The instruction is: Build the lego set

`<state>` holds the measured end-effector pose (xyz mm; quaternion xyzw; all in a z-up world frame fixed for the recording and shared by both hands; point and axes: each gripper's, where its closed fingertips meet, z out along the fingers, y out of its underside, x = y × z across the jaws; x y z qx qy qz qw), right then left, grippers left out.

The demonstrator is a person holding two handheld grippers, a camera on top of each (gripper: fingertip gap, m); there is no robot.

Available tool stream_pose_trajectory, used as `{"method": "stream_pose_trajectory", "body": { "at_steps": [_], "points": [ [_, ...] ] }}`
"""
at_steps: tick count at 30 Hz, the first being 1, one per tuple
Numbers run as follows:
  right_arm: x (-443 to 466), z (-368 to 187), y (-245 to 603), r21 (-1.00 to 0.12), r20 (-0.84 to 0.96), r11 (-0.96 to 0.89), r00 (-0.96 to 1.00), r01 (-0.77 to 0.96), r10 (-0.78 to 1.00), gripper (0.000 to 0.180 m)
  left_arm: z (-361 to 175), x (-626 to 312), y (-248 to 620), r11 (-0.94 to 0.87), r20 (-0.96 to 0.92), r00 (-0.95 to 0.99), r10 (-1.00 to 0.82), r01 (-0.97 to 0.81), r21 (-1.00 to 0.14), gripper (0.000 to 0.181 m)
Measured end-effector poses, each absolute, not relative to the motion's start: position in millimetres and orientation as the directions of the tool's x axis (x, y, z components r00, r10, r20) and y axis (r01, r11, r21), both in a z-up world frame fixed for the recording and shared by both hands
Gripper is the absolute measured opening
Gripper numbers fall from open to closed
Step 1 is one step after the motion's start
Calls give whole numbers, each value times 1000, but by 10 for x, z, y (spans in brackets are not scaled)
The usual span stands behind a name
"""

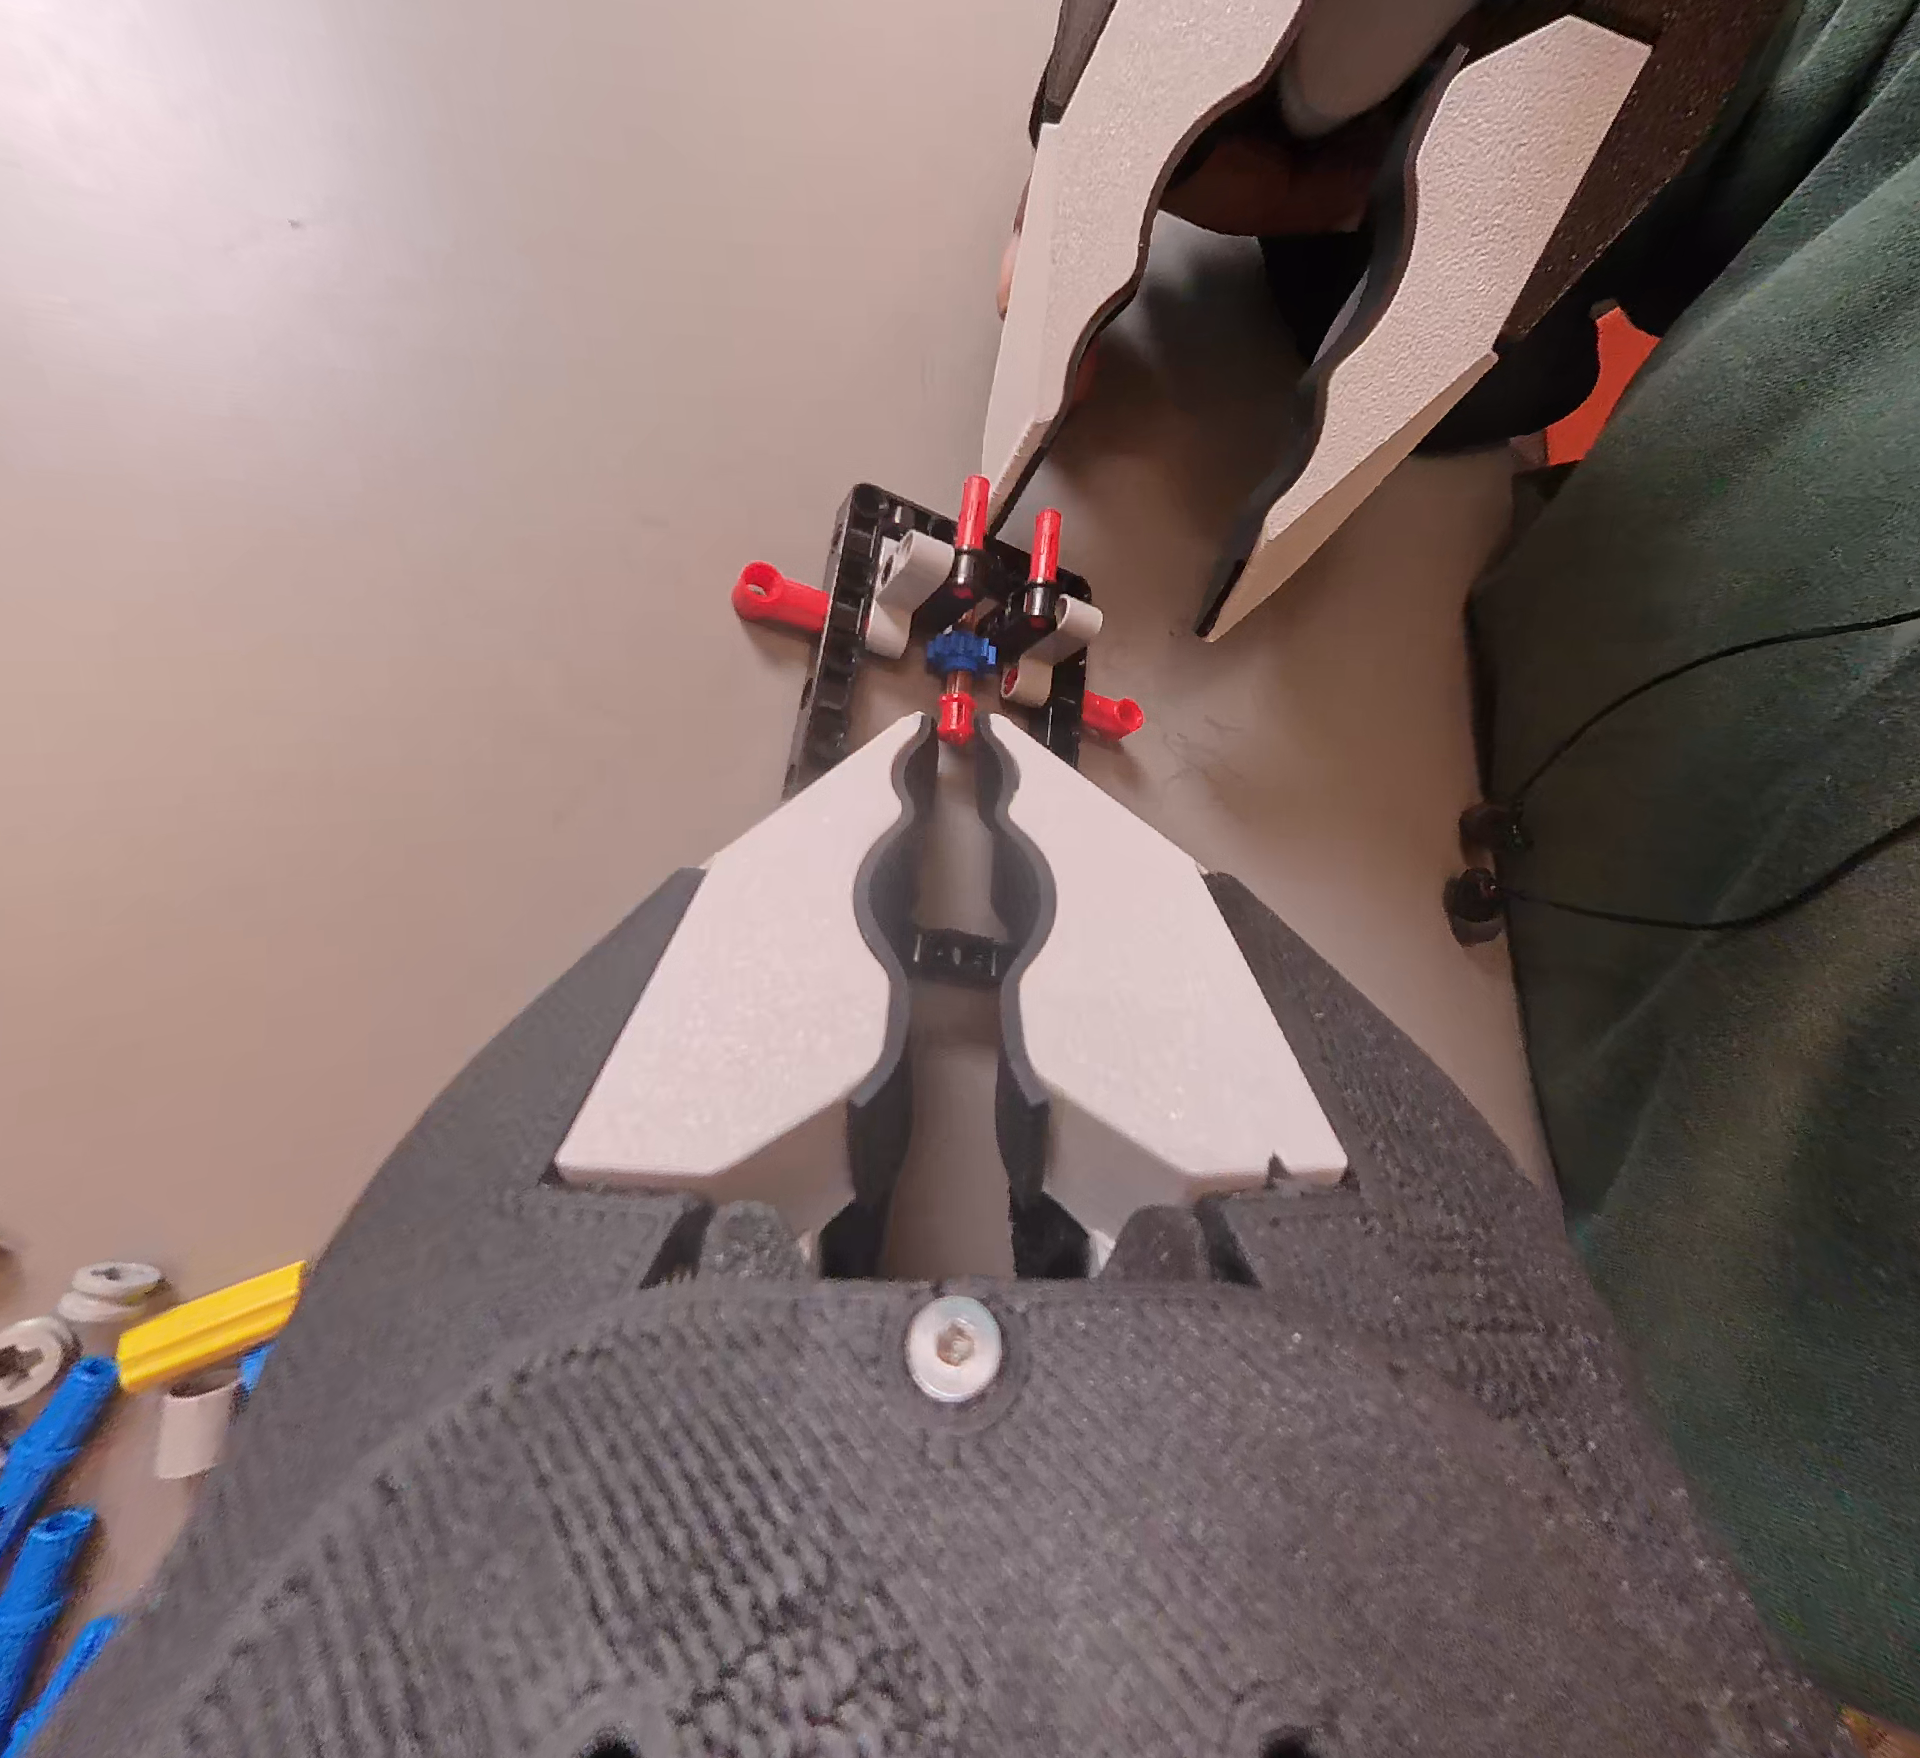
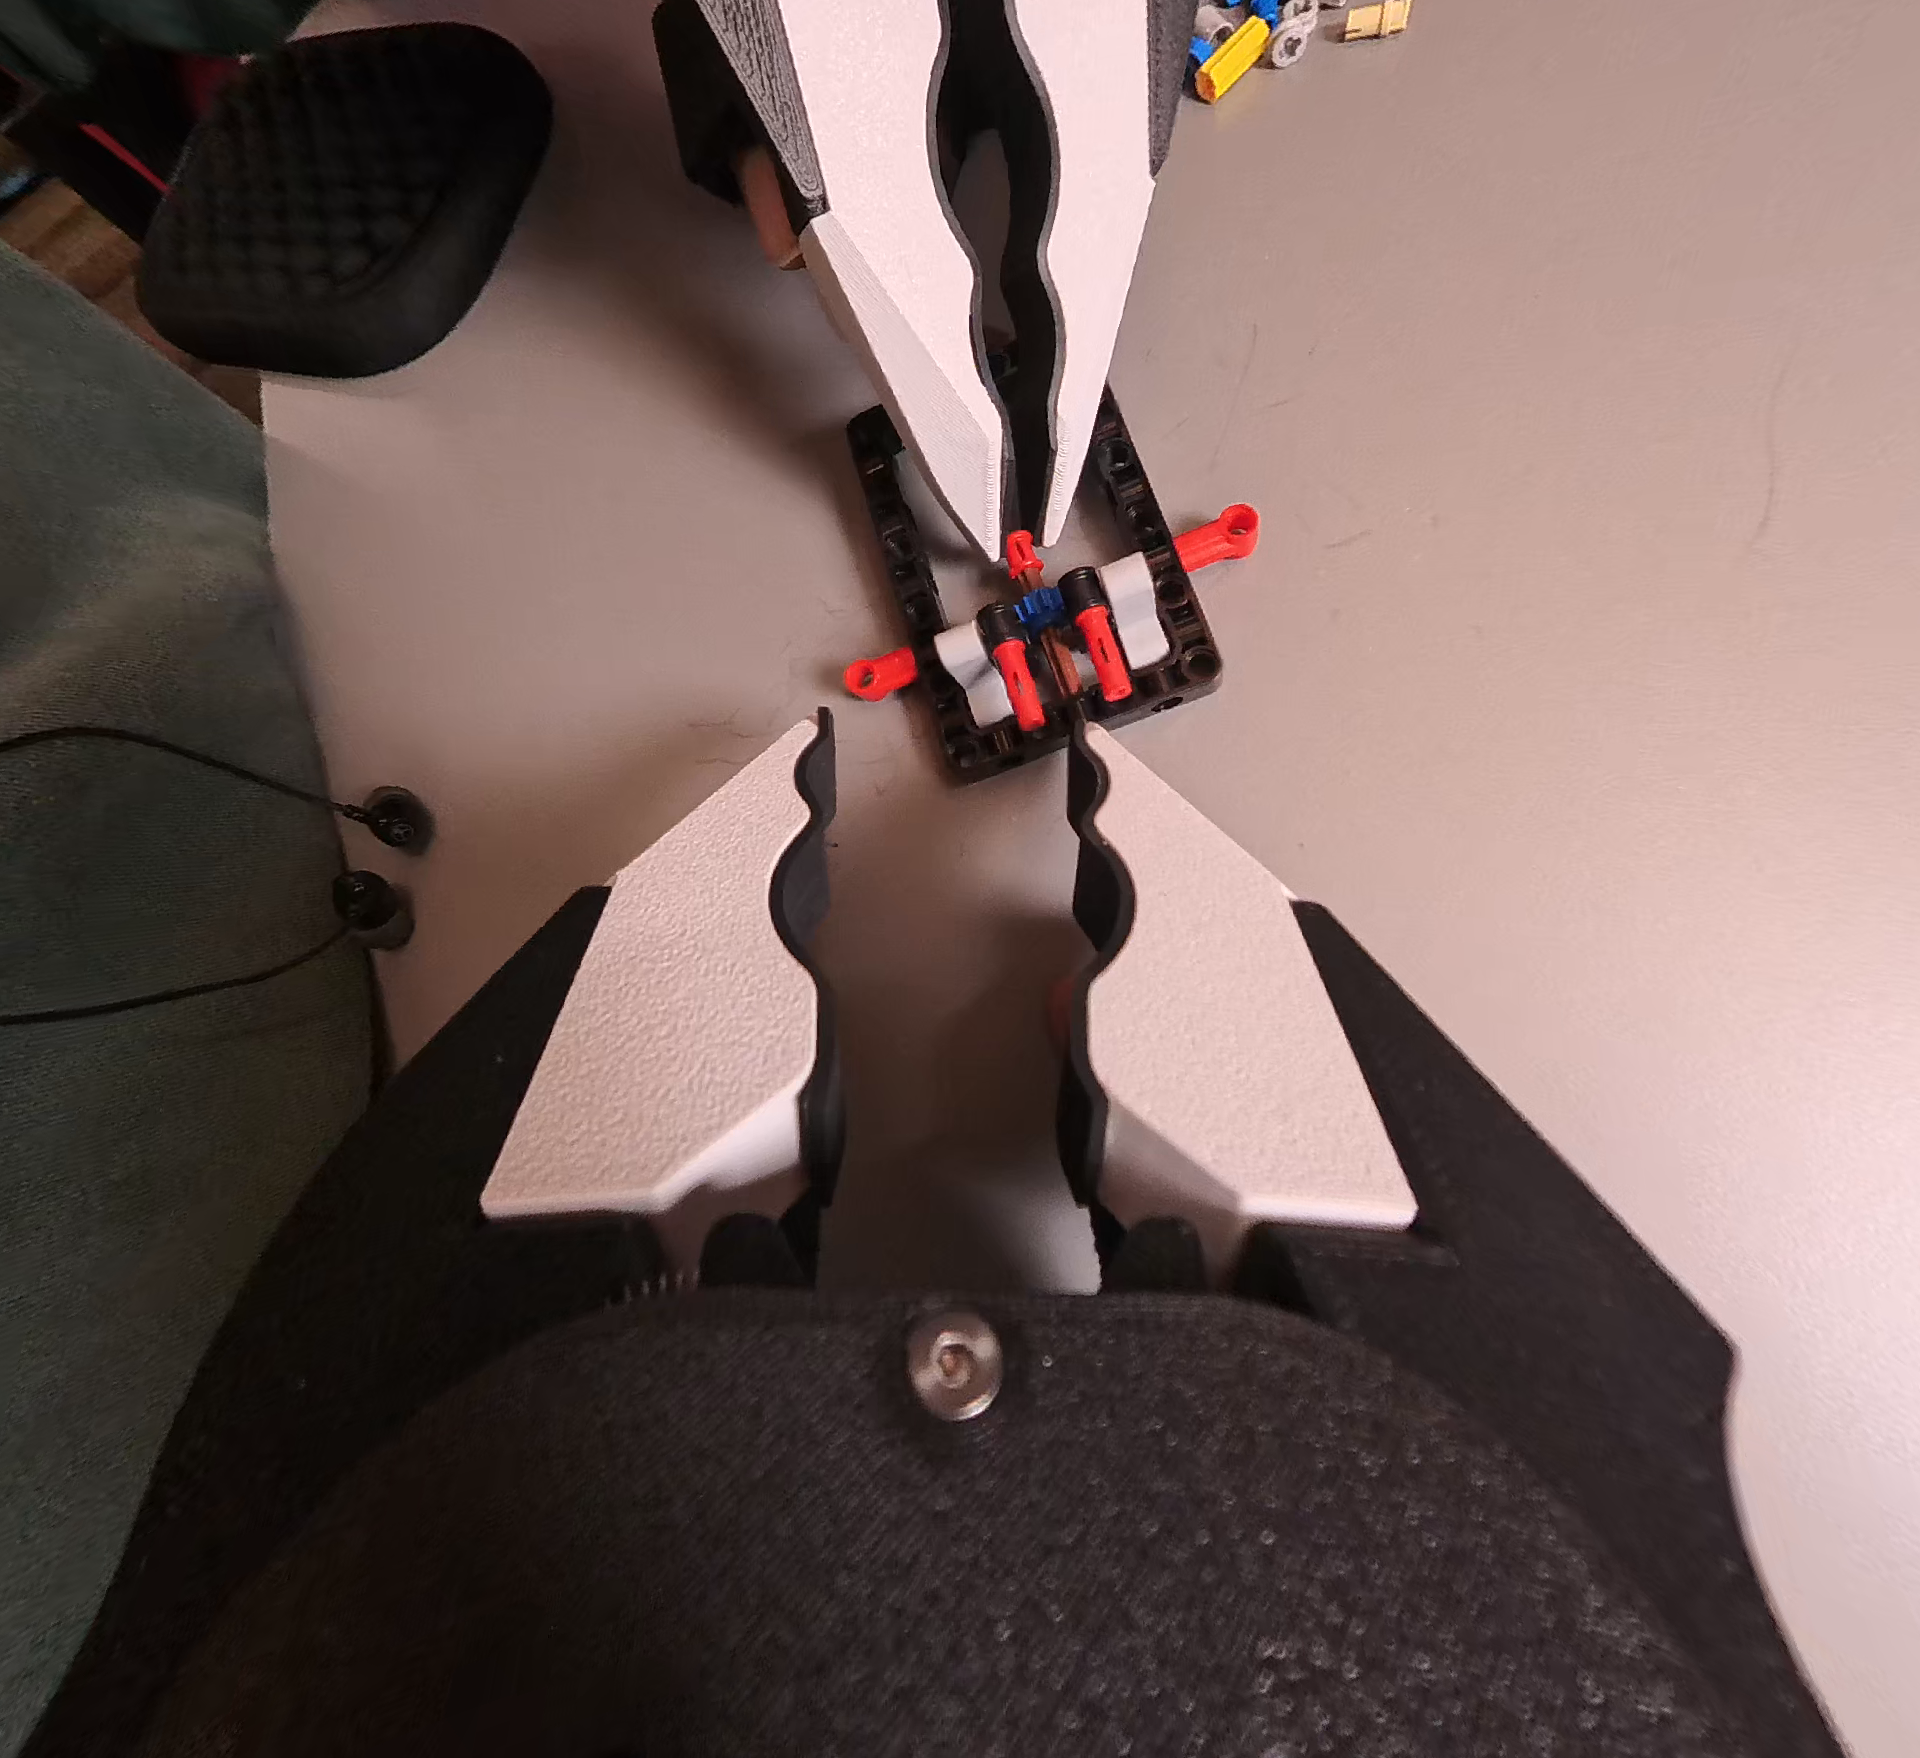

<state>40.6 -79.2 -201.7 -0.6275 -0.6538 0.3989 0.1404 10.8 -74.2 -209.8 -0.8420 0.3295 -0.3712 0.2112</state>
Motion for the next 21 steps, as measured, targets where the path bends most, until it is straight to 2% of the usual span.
{"method": "stream_pose_trajectory", "body": {
  "at_steps": [8,21],
  "points": [
    [450,-1997,-736,-689,-301,-108,-147,717,942,48,-2101,114,-747,-696,472,523,-710,-415,-586,5],
    [429,-2078,-824,-632,-273,-80,-124,771,954,46,-2104,140,-781,-674,439,536,-721,-394,-625,5]
  ]
}}
